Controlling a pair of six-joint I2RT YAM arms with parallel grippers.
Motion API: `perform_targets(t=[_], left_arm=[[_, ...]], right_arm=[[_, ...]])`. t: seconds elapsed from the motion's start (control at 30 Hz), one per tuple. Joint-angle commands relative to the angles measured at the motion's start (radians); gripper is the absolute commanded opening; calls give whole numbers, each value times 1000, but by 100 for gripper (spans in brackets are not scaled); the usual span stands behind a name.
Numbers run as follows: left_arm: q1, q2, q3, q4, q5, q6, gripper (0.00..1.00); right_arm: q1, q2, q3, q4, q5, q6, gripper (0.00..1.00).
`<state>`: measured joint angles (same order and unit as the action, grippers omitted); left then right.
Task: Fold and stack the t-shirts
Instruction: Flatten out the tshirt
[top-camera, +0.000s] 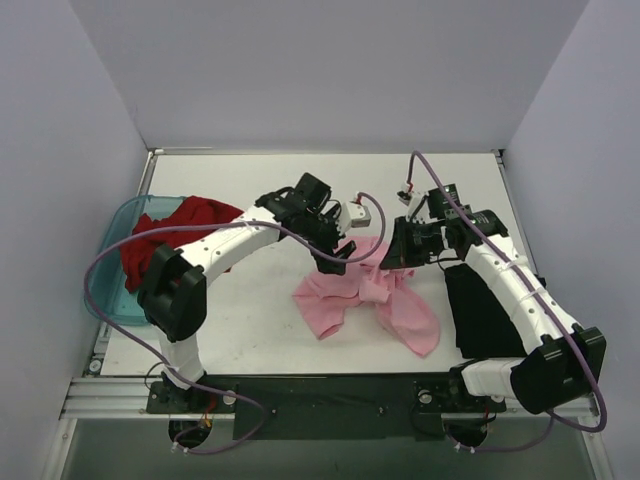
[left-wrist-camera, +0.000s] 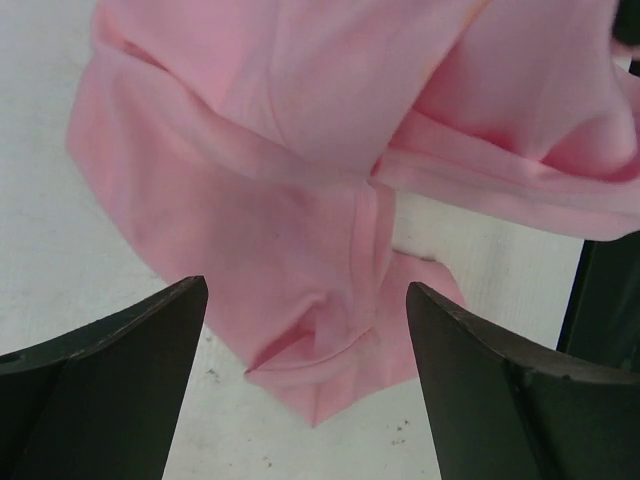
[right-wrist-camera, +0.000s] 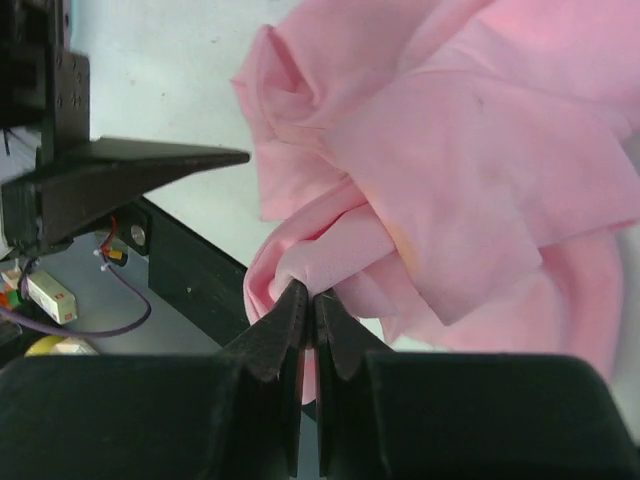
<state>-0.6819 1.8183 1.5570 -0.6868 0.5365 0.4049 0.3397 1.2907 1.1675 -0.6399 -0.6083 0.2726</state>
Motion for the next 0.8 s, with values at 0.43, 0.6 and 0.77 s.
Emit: perform_targets(t=[0.43,0.6,0.77], left_arm=[[-120,35,-264,281,-345,209,27],[49,-43,-57,48,-129,94,3],[249,-105,263,-205,35,57,3]], right_arm=[[-169,-27,-49,-27,-11,2,0],[-304,-73,-86,-49,24,5,0],[-381,-77,-80,-116,99,-36,0]])
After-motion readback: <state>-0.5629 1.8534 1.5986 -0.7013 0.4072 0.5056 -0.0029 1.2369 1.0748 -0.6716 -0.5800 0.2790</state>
